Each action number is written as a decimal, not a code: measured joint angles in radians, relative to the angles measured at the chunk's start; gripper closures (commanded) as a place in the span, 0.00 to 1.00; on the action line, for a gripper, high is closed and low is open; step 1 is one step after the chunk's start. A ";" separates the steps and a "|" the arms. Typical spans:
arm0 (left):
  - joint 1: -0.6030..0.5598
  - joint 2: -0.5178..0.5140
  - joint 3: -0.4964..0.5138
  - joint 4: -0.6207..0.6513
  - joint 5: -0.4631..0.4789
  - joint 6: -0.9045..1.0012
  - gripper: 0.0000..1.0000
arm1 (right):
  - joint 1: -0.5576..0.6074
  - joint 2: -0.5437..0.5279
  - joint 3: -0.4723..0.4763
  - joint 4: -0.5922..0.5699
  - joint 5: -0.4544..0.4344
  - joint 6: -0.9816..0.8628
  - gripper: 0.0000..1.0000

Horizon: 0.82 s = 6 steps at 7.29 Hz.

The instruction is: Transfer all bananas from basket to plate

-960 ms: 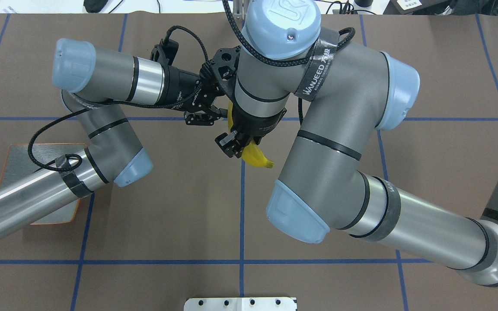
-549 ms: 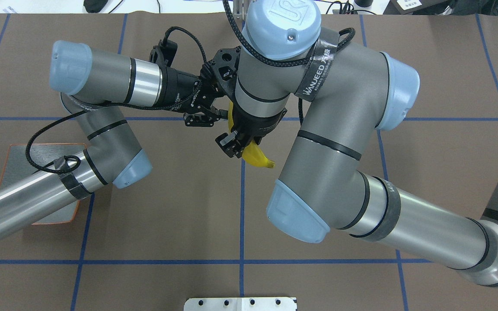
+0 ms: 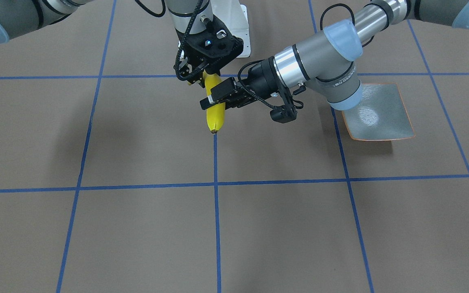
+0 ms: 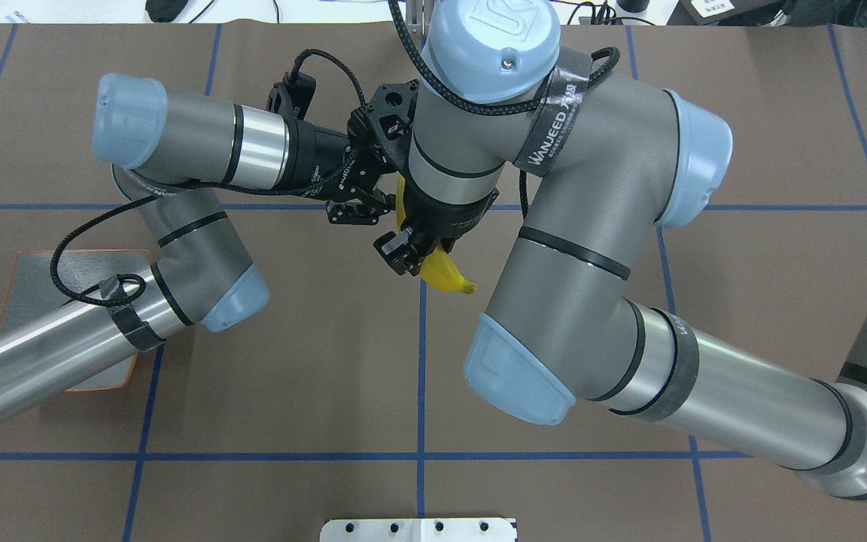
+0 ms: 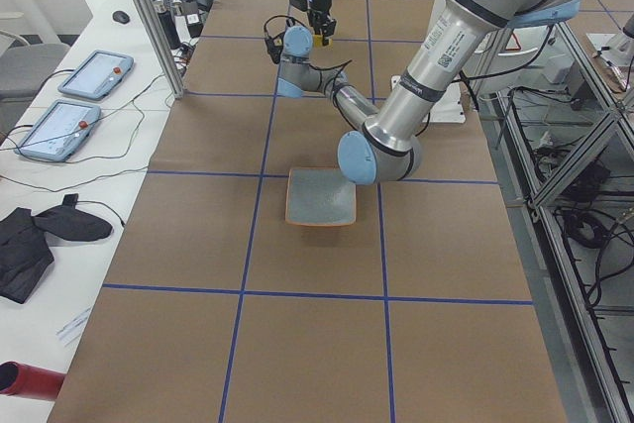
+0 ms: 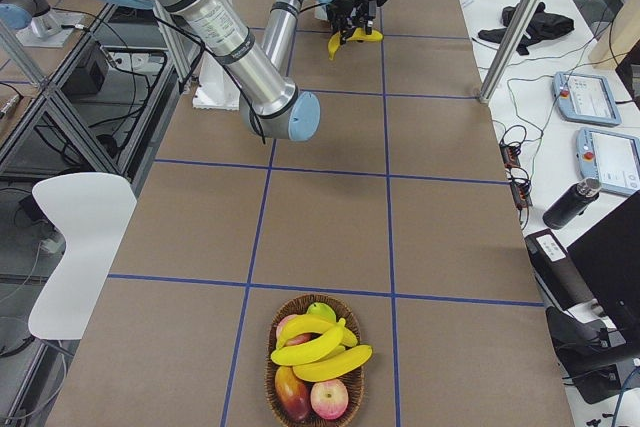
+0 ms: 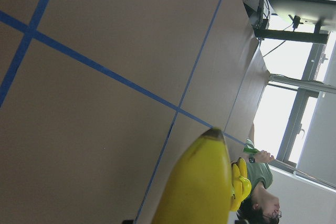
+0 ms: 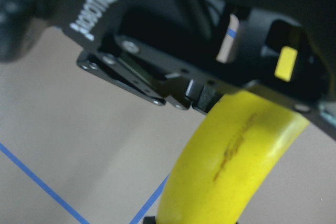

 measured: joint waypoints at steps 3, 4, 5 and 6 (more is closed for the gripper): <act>0.002 0.003 -0.001 0.000 0.000 -0.001 1.00 | 0.000 0.000 0.003 0.000 0.001 0.000 1.00; 0.002 0.003 -0.003 0.000 0.000 -0.002 1.00 | 0.000 0.000 0.003 0.000 0.001 0.000 0.74; 0.002 0.003 -0.007 0.001 0.000 -0.006 1.00 | 0.000 0.000 0.002 -0.001 0.002 0.001 0.02; 0.002 0.004 -0.009 0.000 0.000 -0.020 1.00 | 0.000 -0.002 0.003 0.000 0.002 0.006 0.01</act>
